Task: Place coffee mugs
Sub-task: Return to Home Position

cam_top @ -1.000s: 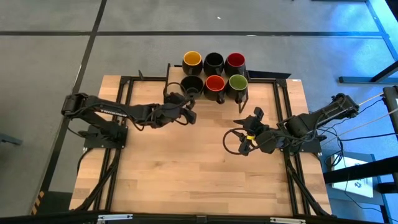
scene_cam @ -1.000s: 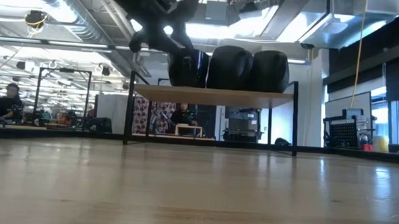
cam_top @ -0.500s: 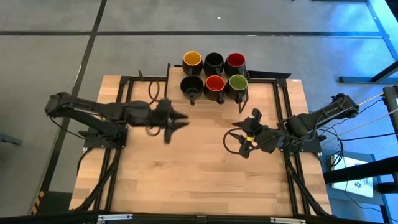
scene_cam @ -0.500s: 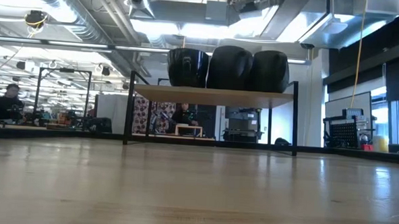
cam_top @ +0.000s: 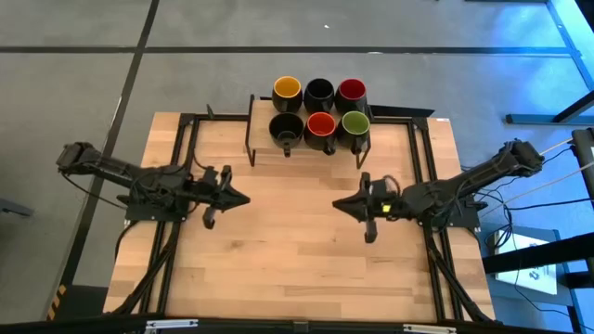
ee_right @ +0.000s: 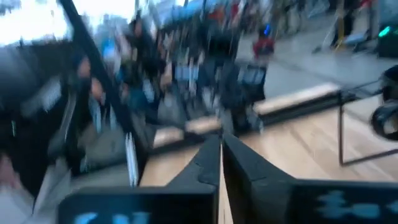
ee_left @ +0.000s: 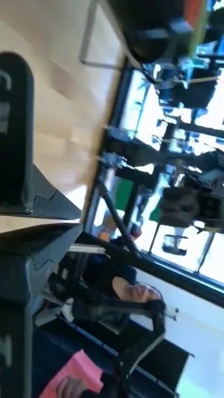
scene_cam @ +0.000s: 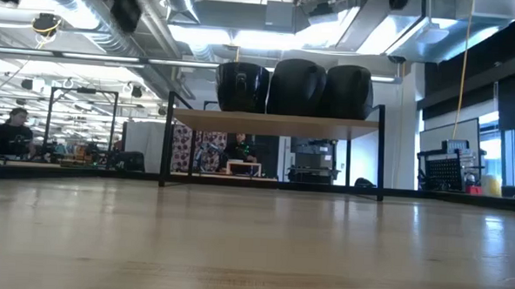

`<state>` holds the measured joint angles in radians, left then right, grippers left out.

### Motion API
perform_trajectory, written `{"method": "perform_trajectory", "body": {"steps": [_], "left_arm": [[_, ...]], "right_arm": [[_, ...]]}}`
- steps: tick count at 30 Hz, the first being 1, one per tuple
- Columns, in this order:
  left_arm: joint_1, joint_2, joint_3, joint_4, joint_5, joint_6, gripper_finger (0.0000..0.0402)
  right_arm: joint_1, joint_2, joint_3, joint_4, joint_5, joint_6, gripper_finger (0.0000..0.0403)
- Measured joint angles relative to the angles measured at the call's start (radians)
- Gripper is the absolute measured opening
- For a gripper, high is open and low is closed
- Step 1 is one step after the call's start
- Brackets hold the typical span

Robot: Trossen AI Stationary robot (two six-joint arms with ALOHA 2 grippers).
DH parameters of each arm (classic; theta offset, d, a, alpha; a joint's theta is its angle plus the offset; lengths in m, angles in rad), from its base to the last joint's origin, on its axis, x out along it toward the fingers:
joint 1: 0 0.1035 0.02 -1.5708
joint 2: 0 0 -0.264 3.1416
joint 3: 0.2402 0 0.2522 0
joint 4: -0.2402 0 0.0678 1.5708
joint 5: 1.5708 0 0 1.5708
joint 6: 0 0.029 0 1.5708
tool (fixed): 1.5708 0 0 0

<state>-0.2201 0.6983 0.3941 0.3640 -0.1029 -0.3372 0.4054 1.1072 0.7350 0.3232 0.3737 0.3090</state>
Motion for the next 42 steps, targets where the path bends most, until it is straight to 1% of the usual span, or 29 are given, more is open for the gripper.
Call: {"method": "perform_trajectory", "body": {"steps": [2,4,7,11,12,14,15,16,18,21,24,28,33,37,42], "left_arm": [[0.001,-0.071,-0.079,-0.004,-0.010,0.000,0.0017],[0.001,-0.130,-0.146,-0.013,-0.015,-0.001,0.0018],[0.002,-0.193,-0.220,-0.014,-0.049,0.005,0.0018],[0.002,-0.229,-0.274,-0.015,-0.069,0.007,0.0018],[0.002,-0.229,-0.279,-0.012,-0.078,0.017,0.0018],[0.005,-0.229,-0.304,-0.003,-0.130,0.066,0.0018],[0.006,-0.229,-0.323,-0.001,-0.154,0.079,0.0018],[0.007,-0.228,-0.345,0.013,-0.157,0.094,0.0018],[0.007,-0.234,-0.387,0.072,-0.111,0.116,0.0018],[0.007,-0.245,-0.384,0.116,-0.044,0.187,0.0018],[0.013,-0.250,-0.384,0.157,-0.033,0.216,0.0018],[0.030,-0.256,-0.384,0.154,-0.030,0.216,0.0018],[0.048,-0.256,-0.384,0.153,-0.026,0.216,0.0018],[0.065,-0.256,-0.384,0.153,-0.026,0.209,0.0018],[0.076,-0.256,-0.386,0.148,-0.026,0.194,0.0018]], "right_arm": [[-0.002,-0.003,-0.079,0.163,0.038,0.005,0.0012],[0.000,-0.001,-0.149,0.252,0.076,0.027,0.0022],[0.000,0.002,-0.209,0.259,0.094,0.067,0.0031],[0.000,0.003,-0.221,0.255,0.105,0.125,0.0034],[0.000,0.002,-0.221,0.254,0.102,0.096,0.0035],[0.000,0.002,-0.230,0.258,0.083,0.022,0.0035],[0.000,-0.007,-0.249,0.275,0.073,0.011,0.0035],[0.000,-0.019,-0.279,0.297,0.055,0.002,0.0035],[0.000,-0.040,-0.347,0.353,0.016,-0.002,0.0035],[0.000,-0.083,-0.459,0.453,-0.033,-0.003,0.0035],[-0.004,-0.143,-0.548,0.503,-0.053,-0.003,0.0035],[-0.040,-0.245,-0.635,0.499,-0.088,-0.003,0.0035],[-0.120,-0.391,-0.728,0.482,-0.186,-0.028,0.0035],[-0.180,-0.513,-0.728,0.299,-0.211,-0.042,0.0035],[-0.230,-0.654,-0.728,0.143,-0.210,-0.099,0.0035]]}}
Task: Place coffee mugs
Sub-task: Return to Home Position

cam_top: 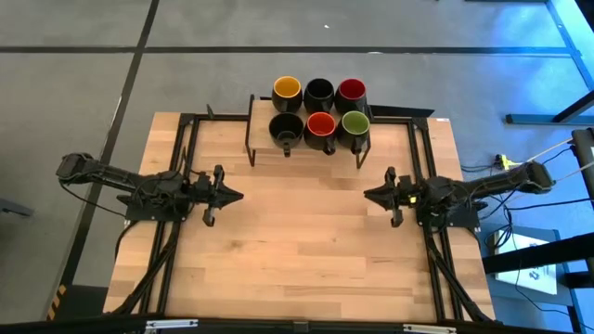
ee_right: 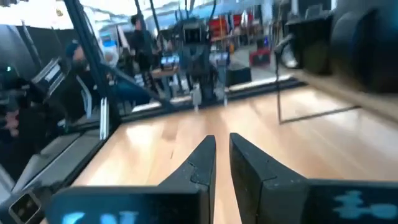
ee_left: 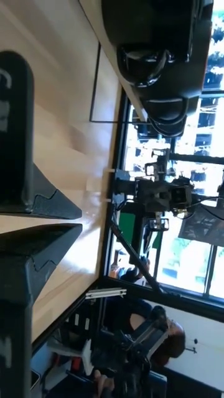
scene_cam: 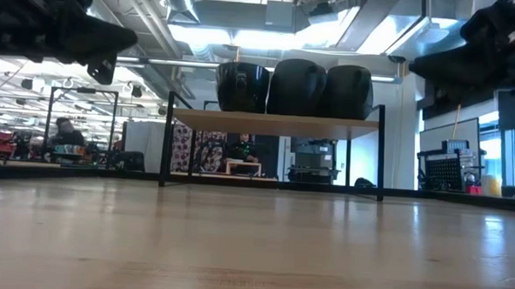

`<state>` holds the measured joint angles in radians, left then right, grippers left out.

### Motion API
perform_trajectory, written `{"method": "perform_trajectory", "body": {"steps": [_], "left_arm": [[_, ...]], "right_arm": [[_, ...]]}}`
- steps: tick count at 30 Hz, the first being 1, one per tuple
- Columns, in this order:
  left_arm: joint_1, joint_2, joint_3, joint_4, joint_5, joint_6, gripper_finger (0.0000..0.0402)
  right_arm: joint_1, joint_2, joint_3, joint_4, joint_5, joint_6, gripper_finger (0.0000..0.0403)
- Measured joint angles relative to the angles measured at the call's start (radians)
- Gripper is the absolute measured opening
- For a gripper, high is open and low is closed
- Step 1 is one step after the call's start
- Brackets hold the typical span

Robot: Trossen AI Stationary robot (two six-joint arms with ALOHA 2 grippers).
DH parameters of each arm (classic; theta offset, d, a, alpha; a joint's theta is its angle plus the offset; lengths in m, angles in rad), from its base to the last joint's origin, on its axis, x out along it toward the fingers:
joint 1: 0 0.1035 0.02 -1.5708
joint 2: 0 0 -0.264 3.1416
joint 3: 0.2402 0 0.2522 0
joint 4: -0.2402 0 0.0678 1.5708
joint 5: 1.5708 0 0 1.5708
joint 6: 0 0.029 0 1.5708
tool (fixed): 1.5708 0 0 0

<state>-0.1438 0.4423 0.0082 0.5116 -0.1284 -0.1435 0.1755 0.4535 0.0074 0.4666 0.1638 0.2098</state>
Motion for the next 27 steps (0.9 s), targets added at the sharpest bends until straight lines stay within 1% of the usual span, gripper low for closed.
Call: {"method": "perform_trajectory", "body": {"steps": [6,11,12,14,18,27], "left_arm": [[0.002,0.000,0.000,-0.003,0.001,-0.004,0.0018],[0.002,-0.021,0.000,-0.020,0.088,-0.014,0.0018],[0.002,-0.032,0.000,-0.032,0.097,-0.016,0.0018],[0.002,-0.065,0.000,-0.080,0.080,-0.037,0.0018],[0.003,-0.168,0.000,-0.213,0.026,-0.077,0.0018],[0.003,-0.439,0.000,-0.409,-0.001,-0.053,0.0018]], "right_arm": [[-0.042,-0.195,0.000,-0.166,0.000,-0.033,0.0035],[-0.046,-0.359,0.000,-0.311,0.000,-0.036,0.0035],[-0.046,-0.394,0.000,-0.348,0.000,-0.035,0.0035],[-0.046,-0.453,0.000,-0.411,0.000,-0.035,0.0035],[-0.045,-0.451,0.002,-0.419,0.004,-0.035,0.0035],[-0.045,-0.451,0.002,-0.420,0.012,-0.009,0.0035]]}}
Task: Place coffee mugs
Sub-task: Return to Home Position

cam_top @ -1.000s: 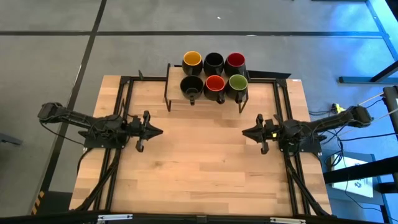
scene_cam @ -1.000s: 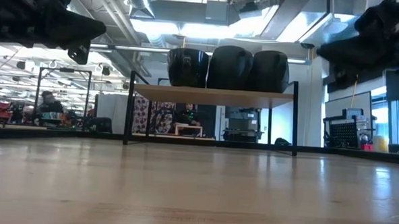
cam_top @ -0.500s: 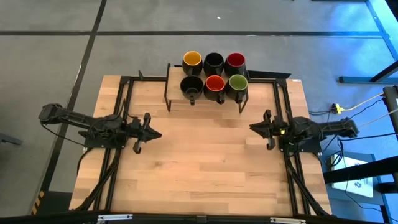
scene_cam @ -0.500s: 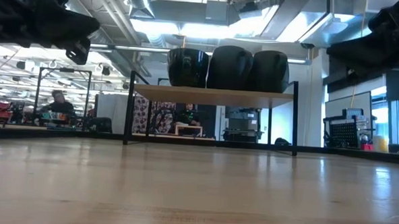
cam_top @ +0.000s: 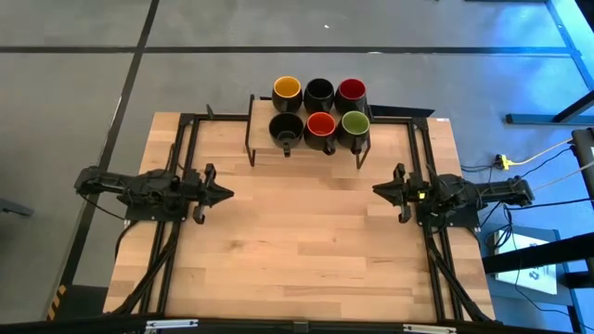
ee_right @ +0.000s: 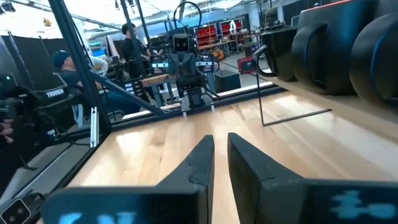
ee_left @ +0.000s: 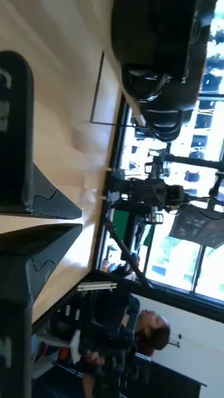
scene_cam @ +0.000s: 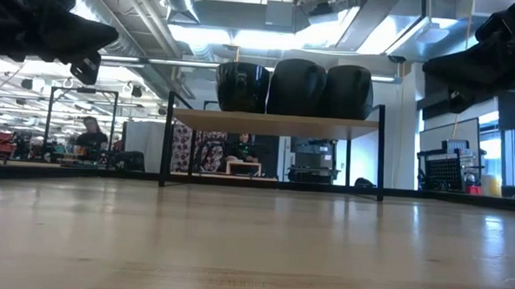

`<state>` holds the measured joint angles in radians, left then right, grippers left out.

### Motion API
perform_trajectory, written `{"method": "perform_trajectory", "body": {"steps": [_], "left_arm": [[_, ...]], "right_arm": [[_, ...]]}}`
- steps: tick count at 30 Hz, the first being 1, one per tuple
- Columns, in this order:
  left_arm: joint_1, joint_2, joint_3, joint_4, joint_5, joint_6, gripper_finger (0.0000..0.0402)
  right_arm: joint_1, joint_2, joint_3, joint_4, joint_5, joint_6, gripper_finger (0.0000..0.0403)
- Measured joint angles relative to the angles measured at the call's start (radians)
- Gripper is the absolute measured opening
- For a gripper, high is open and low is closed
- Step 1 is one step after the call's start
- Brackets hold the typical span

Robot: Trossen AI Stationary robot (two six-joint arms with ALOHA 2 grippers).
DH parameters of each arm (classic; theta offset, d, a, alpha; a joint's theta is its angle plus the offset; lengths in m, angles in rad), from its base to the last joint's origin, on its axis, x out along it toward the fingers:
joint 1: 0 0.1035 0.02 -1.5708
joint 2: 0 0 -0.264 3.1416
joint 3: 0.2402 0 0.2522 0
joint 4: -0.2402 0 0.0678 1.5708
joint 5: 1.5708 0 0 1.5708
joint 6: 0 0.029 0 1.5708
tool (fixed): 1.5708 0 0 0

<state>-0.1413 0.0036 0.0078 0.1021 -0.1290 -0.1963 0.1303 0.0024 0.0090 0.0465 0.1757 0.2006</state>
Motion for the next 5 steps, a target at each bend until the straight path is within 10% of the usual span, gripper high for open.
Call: {"method": "perform_trajectory", "body": {"steps": [5], "left_arm": [[0.000,-0.001,0.000,-0.016,-0.017,-0.004,0.0018]], "right_arm": [[0.000,0.002,0.000,0.001,0.000,0.009,0.0035]]}}
